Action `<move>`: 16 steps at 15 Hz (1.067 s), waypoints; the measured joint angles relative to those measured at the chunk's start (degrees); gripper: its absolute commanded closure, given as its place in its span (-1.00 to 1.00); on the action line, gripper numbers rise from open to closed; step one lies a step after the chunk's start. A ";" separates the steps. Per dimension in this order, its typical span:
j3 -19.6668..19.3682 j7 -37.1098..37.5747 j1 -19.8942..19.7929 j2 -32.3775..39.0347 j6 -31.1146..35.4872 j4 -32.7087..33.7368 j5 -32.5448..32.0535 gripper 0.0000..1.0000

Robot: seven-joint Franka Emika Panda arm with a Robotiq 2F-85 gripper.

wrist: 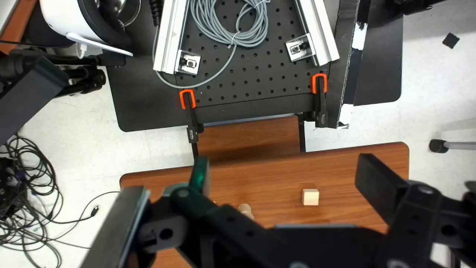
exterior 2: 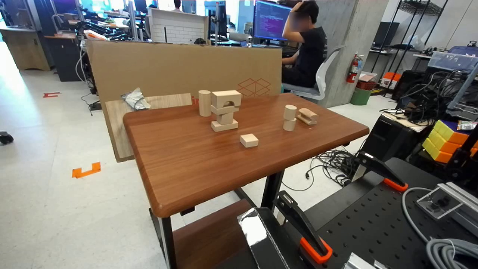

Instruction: Pick up the brown object on the table and put it on top of the other brown objects

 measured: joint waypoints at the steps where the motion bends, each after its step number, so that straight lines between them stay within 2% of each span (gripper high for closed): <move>1: 0.01 0.09 0.00 0.15 0.05 -0.01 0.00 -1.00; 4: 0.69 1.02 0.09 1.35 2.88 -0.17 0.15 -1.00; 8: 2.62 1.85 1.19 6.25 16.72 -1.74 1.91 -1.00; 12: 4.96 4.00 2.90 14.50 29.99 -3.15 2.78 -1.00; 16: 7.87 10.07 3.47 23.72 40.26 -3.05 2.75 -1.00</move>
